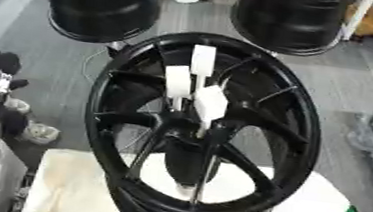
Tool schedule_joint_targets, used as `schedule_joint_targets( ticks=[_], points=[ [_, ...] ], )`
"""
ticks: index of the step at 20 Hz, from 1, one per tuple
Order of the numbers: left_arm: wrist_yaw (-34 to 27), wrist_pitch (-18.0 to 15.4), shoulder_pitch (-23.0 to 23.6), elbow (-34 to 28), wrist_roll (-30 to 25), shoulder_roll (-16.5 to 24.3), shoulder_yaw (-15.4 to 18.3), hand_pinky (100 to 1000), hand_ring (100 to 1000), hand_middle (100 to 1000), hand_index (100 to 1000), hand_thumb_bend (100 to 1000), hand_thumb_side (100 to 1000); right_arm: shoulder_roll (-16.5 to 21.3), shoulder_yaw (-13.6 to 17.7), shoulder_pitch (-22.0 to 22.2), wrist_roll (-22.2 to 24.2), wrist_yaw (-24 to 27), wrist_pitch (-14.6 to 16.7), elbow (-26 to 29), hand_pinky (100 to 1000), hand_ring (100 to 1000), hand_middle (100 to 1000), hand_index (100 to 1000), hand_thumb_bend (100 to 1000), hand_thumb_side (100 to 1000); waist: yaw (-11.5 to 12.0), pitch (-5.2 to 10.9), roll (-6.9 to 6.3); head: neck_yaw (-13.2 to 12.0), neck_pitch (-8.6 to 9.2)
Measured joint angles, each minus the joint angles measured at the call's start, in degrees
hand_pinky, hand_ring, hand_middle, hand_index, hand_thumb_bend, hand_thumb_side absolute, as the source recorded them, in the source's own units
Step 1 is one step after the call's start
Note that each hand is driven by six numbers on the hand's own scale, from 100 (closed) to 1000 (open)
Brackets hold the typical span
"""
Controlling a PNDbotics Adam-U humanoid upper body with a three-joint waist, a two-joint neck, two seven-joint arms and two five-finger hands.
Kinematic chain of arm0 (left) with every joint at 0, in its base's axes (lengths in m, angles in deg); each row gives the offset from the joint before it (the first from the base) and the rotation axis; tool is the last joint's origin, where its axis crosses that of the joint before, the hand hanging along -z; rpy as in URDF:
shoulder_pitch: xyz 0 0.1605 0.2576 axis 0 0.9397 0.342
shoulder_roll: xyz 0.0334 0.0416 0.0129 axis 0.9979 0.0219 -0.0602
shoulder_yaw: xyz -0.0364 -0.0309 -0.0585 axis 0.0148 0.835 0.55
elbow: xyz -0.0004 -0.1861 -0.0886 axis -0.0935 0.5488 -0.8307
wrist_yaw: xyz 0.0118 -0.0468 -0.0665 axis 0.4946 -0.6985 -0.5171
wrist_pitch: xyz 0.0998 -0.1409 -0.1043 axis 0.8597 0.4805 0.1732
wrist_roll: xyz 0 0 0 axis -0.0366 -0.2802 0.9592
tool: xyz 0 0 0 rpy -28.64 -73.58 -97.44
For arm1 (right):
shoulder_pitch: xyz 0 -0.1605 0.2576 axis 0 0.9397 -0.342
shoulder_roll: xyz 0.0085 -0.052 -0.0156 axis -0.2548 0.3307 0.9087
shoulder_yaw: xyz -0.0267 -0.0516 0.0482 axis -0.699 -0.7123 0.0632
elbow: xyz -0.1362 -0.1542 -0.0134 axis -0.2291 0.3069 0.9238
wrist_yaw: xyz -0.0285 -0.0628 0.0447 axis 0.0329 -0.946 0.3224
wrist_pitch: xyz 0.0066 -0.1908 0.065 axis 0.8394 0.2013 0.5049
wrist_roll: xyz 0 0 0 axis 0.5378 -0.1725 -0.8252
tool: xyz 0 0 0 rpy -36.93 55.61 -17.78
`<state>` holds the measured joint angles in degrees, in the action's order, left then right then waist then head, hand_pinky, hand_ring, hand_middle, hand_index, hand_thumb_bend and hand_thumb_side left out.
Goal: Pull the pin out of the wheel hub.
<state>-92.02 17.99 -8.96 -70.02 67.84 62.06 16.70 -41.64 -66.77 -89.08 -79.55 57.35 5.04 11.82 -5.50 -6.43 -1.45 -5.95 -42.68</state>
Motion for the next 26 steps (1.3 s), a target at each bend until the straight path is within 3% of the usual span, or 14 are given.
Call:
schedule_joint_targets(
  ticks=[5,9,12,19,26],
  points=[
    [-0.02,0.0,-0.06,0.0,-0.22,-0.01,-0.31,714,825,694,745,651,580,-7.23,-6.62,2.0,-3.59,4.79,4.67,7.73,858,818,899,1000,100,671,-0.06,-0.01,-0.33,-0.02,0.0],
    [-0.02,0.08,-0.2,0.0,-0.32,-0.01,-0.33,713,827,695,745,651,581,-9.96,-9.14,5.15,-2.15,8.27,8.3,13.78,861,819,903,1000,100,695,-0.17,-0.05,-0.32,-0.02,0.0],
    [-0.1,0.12,-0.37,0.0,-0.45,-0.07,-0.68,714,828,696,745,651,582,-10.93,-10.71,6.85,-0.22,10.36,9.07,18.15,861,818,901,1000,100,702,-0.17,-0.49,-0.34,-0.05,0.01],
    [-0.19,0.27,-0.72,0.0,-0.68,-0.44,-1.0,713,830,697,745,649,582,-11.73,-11.74,9.37,3.62,13.56,3.84,28.26,858,809,891,1000,100,715,-0.07,-0.77,-0.46,-0.51,0.02],
    [-0.19,0.29,-0.73,0.0,-0.68,-0.44,-1.03,713,832,698,745,648,582,-11.82,-11.94,9.8,4.12,13.79,-2.78,33.82,857,805,888,1000,100,716,0.02,-0.76,-0.49,-0.75,0.02]
  ],
)
